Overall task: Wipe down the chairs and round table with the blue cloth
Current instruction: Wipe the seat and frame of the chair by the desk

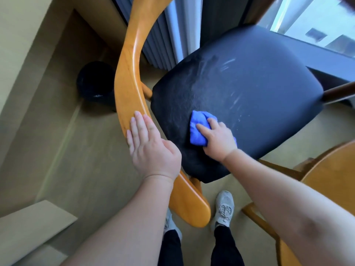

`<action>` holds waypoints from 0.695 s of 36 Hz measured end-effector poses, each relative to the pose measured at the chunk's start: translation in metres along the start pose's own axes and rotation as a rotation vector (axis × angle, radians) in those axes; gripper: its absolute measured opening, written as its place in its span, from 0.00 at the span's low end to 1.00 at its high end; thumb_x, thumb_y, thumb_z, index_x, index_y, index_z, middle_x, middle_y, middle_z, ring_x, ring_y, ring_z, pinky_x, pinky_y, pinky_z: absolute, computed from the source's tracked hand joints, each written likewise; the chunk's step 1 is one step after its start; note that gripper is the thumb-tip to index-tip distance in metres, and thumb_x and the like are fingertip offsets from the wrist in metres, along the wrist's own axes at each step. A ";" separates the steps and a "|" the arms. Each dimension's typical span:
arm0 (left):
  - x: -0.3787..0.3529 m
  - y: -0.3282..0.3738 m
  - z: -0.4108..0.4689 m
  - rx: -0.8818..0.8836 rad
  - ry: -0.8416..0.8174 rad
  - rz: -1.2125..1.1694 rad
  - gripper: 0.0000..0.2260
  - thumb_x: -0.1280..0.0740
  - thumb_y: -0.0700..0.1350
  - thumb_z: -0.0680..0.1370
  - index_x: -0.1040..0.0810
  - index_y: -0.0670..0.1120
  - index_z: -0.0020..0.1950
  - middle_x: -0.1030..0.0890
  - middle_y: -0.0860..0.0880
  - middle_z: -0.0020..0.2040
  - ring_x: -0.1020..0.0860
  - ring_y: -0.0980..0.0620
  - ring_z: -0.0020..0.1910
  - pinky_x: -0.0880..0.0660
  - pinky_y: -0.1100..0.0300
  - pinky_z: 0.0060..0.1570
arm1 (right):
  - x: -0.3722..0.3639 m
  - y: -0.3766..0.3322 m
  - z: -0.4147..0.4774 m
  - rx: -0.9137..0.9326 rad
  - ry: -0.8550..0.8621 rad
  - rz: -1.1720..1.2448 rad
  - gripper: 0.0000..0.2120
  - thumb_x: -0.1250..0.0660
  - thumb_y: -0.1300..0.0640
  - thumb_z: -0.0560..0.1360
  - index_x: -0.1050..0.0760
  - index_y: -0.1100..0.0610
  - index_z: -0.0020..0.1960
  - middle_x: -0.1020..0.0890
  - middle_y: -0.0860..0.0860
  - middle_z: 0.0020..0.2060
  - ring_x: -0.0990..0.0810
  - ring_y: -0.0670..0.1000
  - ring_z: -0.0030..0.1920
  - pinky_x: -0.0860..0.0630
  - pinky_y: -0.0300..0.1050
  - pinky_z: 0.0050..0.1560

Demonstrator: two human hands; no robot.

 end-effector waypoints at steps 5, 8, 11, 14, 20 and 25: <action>0.000 0.000 -0.001 0.013 -0.027 0.020 0.30 0.50 0.47 0.75 0.48 0.42 0.77 0.50 0.46 0.78 0.53 0.49 0.76 0.55 0.53 0.74 | -0.033 -0.021 -0.073 0.086 0.013 0.054 0.32 0.26 0.54 0.56 0.24 0.48 0.60 0.23 0.57 0.53 0.27 0.59 0.37 0.27 0.48 0.33; 0.001 0.004 -0.002 -0.017 -0.037 0.023 0.29 0.50 0.47 0.75 0.44 0.42 0.76 0.48 0.45 0.77 0.51 0.47 0.76 0.53 0.51 0.74 | -0.047 -0.027 -0.110 0.075 0.003 0.124 0.32 0.27 0.56 0.56 0.25 0.48 0.60 0.23 0.57 0.53 0.27 0.58 0.37 0.28 0.47 0.32; 0.002 0.014 -0.002 -0.120 -0.043 0.043 0.26 0.48 0.47 0.75 0.35 0.43 0.73 0.42 0.45 0.76 0.48 0.46 0.76 0.52 0.50 0.74 | -0.044 -0.026 -0.114 0.060 -0.018 0.159 0.33 0.26 0.57 0.55 0.26 0.48 0.60 0.23 0.56 0.53 0.27 0.58 0.36 0.27 0.47 0.31; 0.000 0.030 -0.003 -0.279 -0.066 0.037 0.25 0.48 0.47 0.74 0.29 0.44 0.69 0.33 0.46 0.73 0.41 0.46 0.74 0.52 0.49 0.73 | -0.032 -0.021 -0.109 0.107 -0.023 0.150 0.33 0.26 0.56 0.57 0.29 0.46 0.61 0.23 0.55 0.54 0.26 0.59 0.37 0.26 0.47 0.34; 0.000 0.036 -0.004 -0.359 -0.089 0.001 0.19 0.45 0.45 0.72 0.21 0.46 0.58 0.22 0.49 0.61 0.29 0.47 0.65 0.49 0.45 0.73 | -0.008 -0.010 -0.105 0.242 0.045 0.006 0.30 0.30 0.58 0.61 0.28 0.48 0.62 0.24 0.58 0.57 0.25 0.61 0.44 0.27 0.51 0.41; -0.002 0.055 -0.009 -0.544 -0.154 0.000 0.17 0.47 0.46 0.71 0.21 0.47 0.51 0.20 0.51 0.51 0.25 0.49 0.55 0.50 0.50 0.72 | -0.029 -0.032 -0.114 0.391 0.036 -0.061 0.27 0.32 0.58 0.64 0.27 0.49 0.63 0.24 0.58 0.58 0.25 0.61 0.46 0.28 0.51 0.41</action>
Point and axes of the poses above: each hand's wrist, its own z-axis towards the middle knuckle, its own x-axis out of the back of the hand, y = z × x, the point moved 10 cm from there along z, towards the middle knuckle
